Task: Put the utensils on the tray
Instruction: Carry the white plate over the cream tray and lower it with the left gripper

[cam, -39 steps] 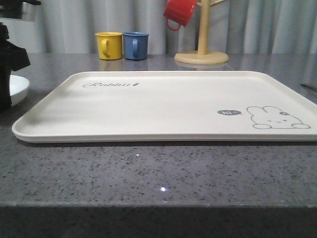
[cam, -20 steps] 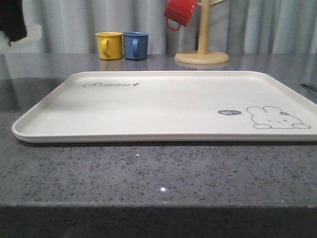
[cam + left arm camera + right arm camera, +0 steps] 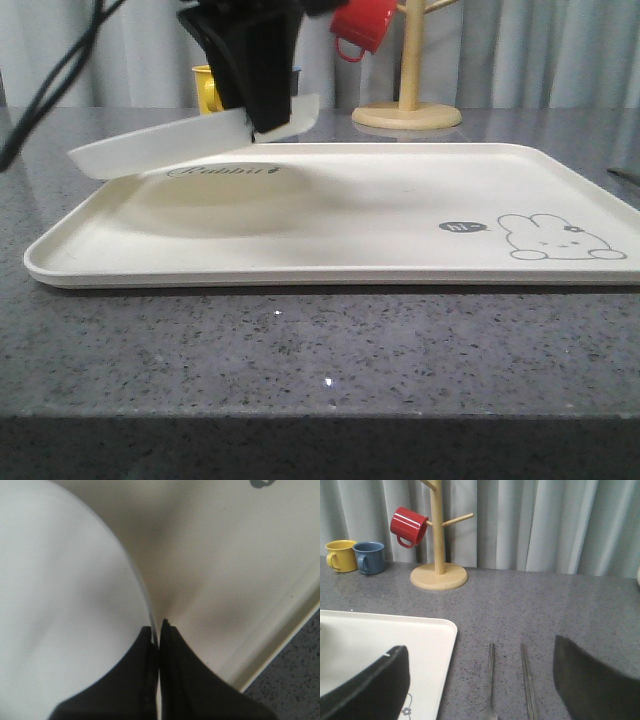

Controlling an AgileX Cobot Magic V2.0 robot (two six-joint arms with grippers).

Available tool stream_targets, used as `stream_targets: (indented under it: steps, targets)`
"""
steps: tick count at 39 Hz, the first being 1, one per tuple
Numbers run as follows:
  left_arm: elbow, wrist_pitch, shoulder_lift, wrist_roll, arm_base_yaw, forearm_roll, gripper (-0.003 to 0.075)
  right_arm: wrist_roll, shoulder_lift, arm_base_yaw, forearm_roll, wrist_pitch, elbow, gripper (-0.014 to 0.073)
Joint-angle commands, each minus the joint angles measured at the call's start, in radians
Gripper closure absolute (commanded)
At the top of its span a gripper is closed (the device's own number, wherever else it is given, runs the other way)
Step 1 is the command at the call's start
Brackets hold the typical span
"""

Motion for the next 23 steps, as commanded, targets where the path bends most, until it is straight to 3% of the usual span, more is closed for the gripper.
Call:
stream_targets:
  steps: [1,23]
  targets:
    - [-0.049,0.012,-0.004,-0.020,-0.037,0.031,0.0738,-0.005,0.016,0.000,0.003,-0.077,-0.037,-0.0017]
    - [-0.060,0.010,0.065,-0.020,-0.050,-0.109,0.0738,-0.005,0.016,0.000,0.003,-0.075,-0.037,-0.0017]
